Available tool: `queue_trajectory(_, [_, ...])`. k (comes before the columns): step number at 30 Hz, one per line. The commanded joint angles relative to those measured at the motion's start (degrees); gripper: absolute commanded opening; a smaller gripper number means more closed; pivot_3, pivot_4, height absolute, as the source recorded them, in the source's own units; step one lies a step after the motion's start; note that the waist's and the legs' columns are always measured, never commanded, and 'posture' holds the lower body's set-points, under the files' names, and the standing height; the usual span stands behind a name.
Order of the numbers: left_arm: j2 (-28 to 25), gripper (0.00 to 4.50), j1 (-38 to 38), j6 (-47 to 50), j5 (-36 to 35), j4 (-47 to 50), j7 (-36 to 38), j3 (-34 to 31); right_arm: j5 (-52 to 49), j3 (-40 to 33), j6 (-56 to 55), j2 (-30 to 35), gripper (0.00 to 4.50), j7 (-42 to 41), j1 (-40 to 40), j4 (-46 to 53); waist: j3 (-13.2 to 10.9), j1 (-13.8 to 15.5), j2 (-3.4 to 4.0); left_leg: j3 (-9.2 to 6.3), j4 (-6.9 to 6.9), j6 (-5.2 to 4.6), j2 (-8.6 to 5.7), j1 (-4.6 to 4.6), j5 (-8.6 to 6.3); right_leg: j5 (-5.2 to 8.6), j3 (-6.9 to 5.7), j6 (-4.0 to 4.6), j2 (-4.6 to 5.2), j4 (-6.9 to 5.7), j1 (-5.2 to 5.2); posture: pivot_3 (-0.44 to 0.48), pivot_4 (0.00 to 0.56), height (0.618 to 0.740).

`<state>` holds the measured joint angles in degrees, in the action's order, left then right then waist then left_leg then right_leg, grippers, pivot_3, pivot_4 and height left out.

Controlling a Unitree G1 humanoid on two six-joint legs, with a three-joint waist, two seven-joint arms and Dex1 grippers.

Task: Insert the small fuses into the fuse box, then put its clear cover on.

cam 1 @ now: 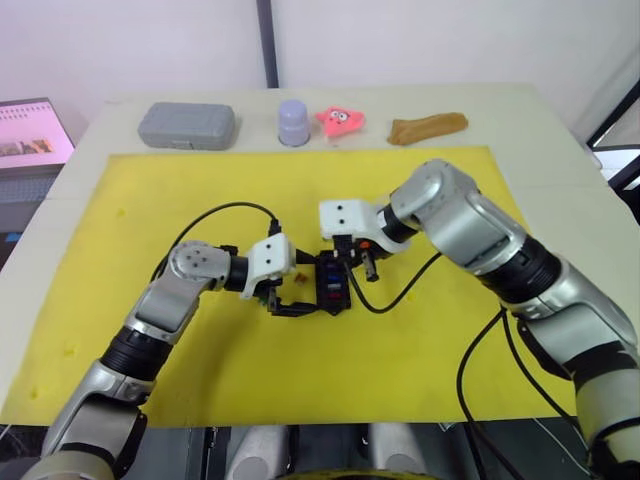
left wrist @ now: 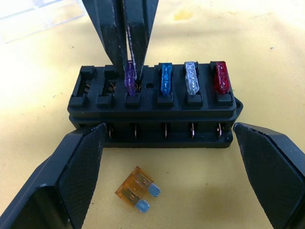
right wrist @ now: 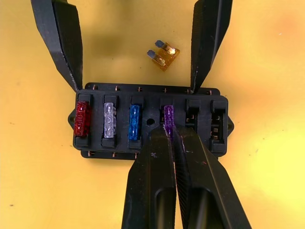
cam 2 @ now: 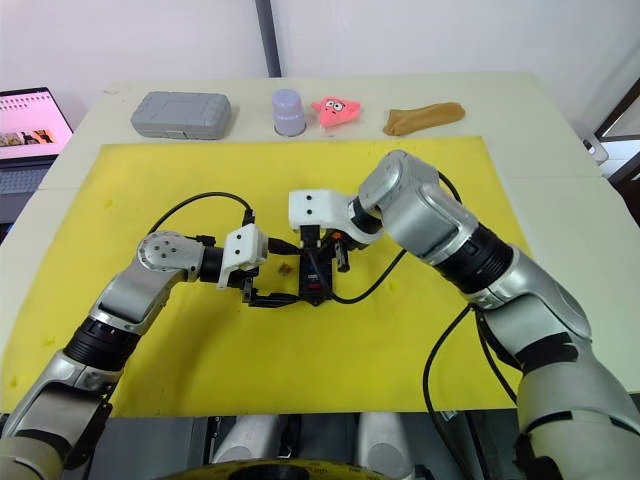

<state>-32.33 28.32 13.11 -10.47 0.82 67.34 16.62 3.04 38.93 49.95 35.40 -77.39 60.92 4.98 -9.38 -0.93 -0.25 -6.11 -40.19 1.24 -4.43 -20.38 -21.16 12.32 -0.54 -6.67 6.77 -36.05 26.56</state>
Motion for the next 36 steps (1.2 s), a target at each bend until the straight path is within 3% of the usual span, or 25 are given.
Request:
queue_trajectory(1, [0.33,4.48,0.84,-0.88,-0.14,1.04,-0.09,-0.38,1.34,2.29,0.02,-0.01,0.0,1.14,-1.75,1.25,0.02,0.0,0.0,0.0,0.0,0.0,0.0,0.01,0.0,0.0,0.0,0.0,0.0,0.0,-0.01,0.0,0.15,0.74])
queue_trajectory(20, [0.25,4.48,1.2,-1.08,0.06,0.6,0.24,-0.15,-1.57,0.03,3.38,-0.49,0.0,0.87,-1.17,4.35,0.02,0.02,0.0,0.0,0.0,0.0,0.0,0.02,0.0,0.0,0.0,0.0,0.0,0.0,-0.03,0.0,0.15,0.74])
queue_trajectory(24, [0.22,4.5,1.18,-1.01,0.06,0.65,0.25,-0.15,-2.13,-0.32,3.63,-0.69,1.32,1.0,-0.85,4.07,0.02,0.03,0.0,0.0,0.0,0.0,0.0,-0.01,0.0,0.0,0.0,0.0,0.0,0.0,0.0,0.0,0.15,0.74])
queue_trajectory(36, [0.06,4.5,1.05,-1.12,0.14,0.4,0.04,-0.11,-3.2,-2.34,3.06,-0.05,1.32,1.35,1.02,2.79,0.02,0.0,0.0,-0.01,0.0,0.0,-0.01,-0.03,0.0,0.0,0.0,0.0,0.0,0.01,0.02,0.0,0.15,0.74])
